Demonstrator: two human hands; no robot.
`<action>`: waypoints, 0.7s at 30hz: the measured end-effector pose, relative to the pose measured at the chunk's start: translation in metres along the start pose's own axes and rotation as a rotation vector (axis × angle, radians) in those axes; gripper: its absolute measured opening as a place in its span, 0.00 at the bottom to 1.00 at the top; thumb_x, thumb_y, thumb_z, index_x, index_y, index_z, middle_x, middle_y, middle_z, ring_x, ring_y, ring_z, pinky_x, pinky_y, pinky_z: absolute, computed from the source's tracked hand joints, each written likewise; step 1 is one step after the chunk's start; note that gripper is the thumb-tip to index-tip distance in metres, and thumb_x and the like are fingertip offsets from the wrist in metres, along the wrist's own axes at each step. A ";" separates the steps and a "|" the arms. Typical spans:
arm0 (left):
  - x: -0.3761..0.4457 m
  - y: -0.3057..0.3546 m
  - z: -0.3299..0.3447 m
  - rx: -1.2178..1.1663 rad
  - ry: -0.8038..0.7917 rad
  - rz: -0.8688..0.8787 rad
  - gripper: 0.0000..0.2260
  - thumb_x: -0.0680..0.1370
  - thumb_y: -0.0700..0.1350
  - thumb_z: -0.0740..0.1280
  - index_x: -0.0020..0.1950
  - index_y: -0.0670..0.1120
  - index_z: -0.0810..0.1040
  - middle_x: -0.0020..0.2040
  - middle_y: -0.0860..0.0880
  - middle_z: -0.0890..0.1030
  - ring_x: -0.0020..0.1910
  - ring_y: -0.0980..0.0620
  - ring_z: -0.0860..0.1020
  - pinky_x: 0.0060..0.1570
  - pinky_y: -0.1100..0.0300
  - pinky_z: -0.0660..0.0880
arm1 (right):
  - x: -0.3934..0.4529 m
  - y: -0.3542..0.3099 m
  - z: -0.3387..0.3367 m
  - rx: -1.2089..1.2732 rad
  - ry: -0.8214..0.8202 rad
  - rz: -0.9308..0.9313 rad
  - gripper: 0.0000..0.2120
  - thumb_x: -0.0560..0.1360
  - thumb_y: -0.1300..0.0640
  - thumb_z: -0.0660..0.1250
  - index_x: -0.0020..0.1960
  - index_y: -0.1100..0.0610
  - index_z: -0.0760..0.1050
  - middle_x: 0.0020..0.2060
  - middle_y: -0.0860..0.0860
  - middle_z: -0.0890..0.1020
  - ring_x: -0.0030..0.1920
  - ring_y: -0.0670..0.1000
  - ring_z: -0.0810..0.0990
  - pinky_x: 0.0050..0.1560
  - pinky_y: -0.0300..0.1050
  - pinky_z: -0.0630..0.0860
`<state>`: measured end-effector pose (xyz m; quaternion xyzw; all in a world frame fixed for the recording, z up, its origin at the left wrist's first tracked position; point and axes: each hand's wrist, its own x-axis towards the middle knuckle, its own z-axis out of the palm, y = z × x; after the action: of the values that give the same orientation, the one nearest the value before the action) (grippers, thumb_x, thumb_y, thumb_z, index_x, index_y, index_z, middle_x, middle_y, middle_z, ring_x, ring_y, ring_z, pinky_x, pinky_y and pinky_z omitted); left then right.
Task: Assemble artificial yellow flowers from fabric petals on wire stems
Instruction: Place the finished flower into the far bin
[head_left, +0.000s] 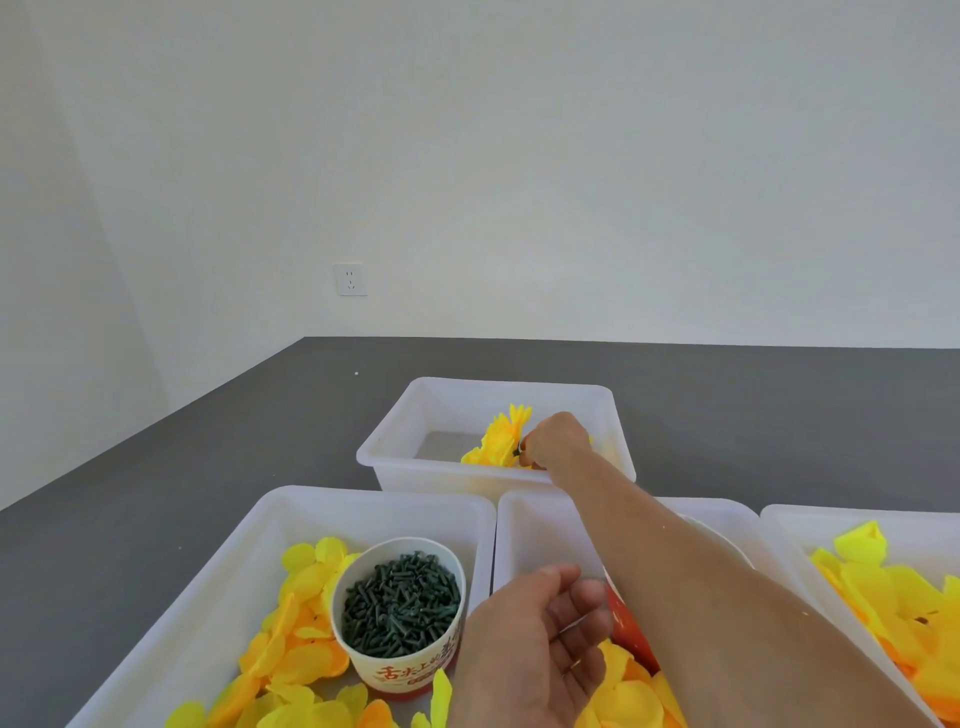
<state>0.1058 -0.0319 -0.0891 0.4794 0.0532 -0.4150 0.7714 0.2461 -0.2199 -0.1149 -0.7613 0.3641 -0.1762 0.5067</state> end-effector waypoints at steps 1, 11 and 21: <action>0.000 0.000 0.000 0.000 0.001 0.002 0.06 0.77 0.38 0.63 0.42 0.38 0.78 0.27 0.44 0.79 0.20 0.51 0.74 0.22 0.66 0.66 | 0.005 0.002 0.002 -0.109 0.000 0.000 0.09 0.74 0.65 0.62 0.36 0.58 0.70 0.36 0.54 0.75 0.42 0.53 0.75 0.45 0.43 0.77; -0.002 0.000 0.000 0.000 0.013 0.007 0.07 0.77 0.38 0.63 0.42 0.39 0.78 0.28 0.44 0.80 0.22 0.51 0.74 0.25 0.65 0.66 | 0.004 -0.006 -0.009 -0.732 -0.062 0.023 0.15 0.77 0.57 0.61 0.32 0.57 0.64 0.31 0.50 0.67 0.45 0.52 0.71 0.45 0.40 0.67; -0.002 0.000 0.000 -0.005 0.025 0.011 0.06 0.77 0.38 0.63 0.42 0.39 0.78 0.28 0.44 0.80 0.22 0.51 0.74 0.24 0.65 0.66 | 0.017 -0.004 -0.009 -0.943 -0.151 0.017 0.14 0.75 0.56 0.65 0.33 0.56 0.65 0.32 0.50 0.67 0.46 0.51 0.72 0.46 0.40 0.69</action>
<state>0.1047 -0.0307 -0.0885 0.4828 0.0612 -0.4045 0.7743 0.2532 -0.2372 -0.1087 -0.9160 0.3727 0.0681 0.1323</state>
